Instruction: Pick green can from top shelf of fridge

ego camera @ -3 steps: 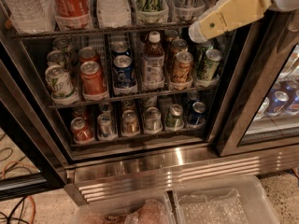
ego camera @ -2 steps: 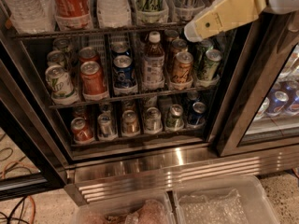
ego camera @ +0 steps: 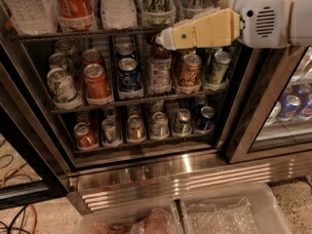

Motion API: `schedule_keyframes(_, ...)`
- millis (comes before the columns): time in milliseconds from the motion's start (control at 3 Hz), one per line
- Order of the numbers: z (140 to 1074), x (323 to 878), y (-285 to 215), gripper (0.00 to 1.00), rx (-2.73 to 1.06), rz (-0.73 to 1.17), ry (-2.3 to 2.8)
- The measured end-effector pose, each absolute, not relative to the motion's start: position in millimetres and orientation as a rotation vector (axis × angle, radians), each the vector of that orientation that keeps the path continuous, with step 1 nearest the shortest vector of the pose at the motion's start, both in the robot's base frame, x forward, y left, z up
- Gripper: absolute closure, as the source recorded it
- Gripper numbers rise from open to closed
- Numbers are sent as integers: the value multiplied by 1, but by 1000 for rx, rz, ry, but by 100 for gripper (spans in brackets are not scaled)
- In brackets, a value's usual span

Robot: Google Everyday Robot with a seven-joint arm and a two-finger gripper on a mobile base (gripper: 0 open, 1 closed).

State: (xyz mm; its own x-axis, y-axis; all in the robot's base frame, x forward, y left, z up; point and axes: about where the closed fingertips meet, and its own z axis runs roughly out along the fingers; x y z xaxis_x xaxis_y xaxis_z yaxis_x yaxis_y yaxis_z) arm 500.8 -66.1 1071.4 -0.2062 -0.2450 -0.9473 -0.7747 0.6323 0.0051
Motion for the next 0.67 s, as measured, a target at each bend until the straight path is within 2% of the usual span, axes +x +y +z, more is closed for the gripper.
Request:
schedule_keyframes(333,1065,504,-48,0,-757,647,1686)
schedule_keyframes(667,1061,514,-28,0,-842,667,1592)
